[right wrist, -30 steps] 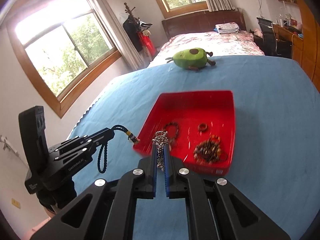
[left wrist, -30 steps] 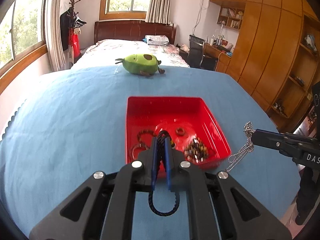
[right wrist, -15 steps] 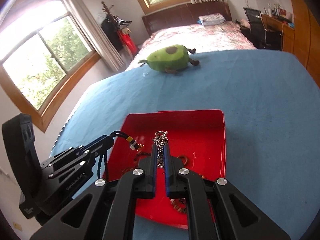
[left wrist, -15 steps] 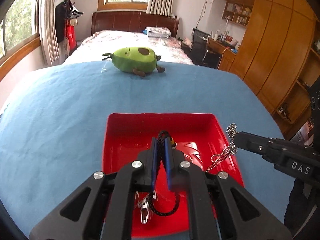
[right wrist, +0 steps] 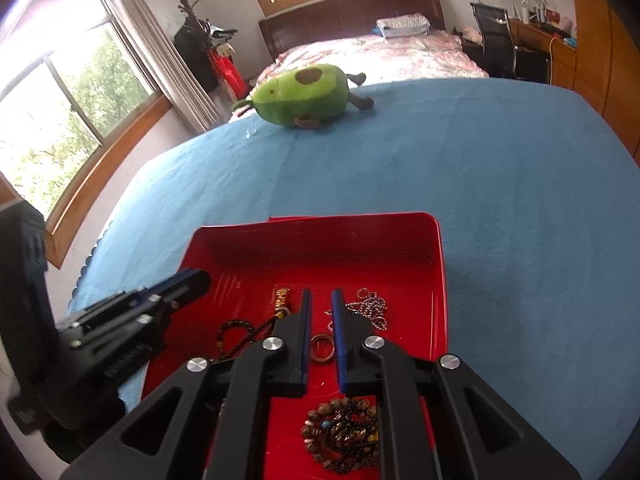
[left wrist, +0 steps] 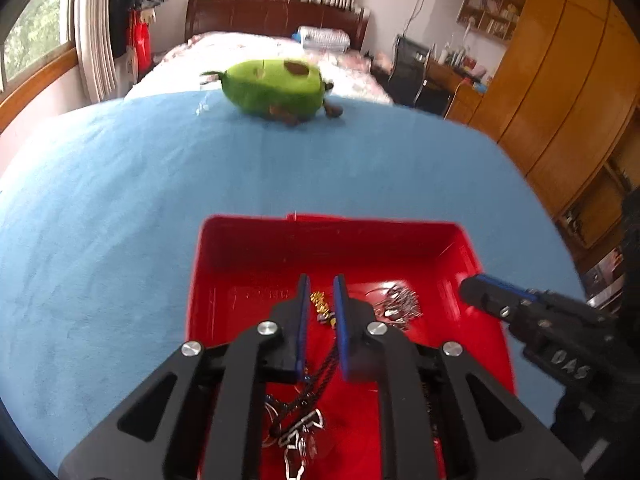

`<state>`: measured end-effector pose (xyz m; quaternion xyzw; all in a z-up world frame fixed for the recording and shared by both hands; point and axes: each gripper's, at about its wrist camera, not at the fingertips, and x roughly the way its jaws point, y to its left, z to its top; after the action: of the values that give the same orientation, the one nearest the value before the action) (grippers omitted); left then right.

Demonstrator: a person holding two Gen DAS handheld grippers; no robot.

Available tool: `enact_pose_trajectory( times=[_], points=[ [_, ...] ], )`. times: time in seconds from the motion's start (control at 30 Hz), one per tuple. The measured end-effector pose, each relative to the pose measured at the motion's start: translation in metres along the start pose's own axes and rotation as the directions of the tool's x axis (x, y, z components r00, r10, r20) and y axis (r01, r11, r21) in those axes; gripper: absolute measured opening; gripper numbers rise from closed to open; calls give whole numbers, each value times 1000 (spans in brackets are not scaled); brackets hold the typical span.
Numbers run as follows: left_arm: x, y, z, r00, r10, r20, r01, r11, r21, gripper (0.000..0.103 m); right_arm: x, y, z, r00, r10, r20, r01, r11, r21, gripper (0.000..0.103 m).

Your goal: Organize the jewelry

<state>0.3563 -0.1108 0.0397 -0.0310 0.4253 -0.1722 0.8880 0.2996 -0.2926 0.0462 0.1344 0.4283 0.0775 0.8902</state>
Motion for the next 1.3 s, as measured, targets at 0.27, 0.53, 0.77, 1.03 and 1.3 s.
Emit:
enact_pose_trajectory(
  times=[0.27, 0.53, 0.77, 1.03, 1.3],
  points=[
    [-68, -8, -6, 991, 16, 130, -17, 1000, 3, 28, -50, 7, -18, 996, 34, 83, -33, 999, -6, 12],
    [-90, -15, -29, 987, 59, 151, -65, 997, 34, 52, -71, 15, -35, 994, 1, 113, 3, 999, -34, 29],
    [-97, -3, -52, 984, 111, 140, -115, 993, 22, 61, -77, 14, -49, 992, -18, 121, 23, 999, -39, 35],
    [-105, 11, -73, 977, 142, 161, -145, 989, 10, 88, -79, 12, -64, 991, -45, 126, 50, 998, -41, 73],
    [-112, 4, -87, 973, 138, 183, -147, 989, 35, 96, -81, 15, -79, 987, -53, 149, 63, 996, -63, 99]
  ],
)
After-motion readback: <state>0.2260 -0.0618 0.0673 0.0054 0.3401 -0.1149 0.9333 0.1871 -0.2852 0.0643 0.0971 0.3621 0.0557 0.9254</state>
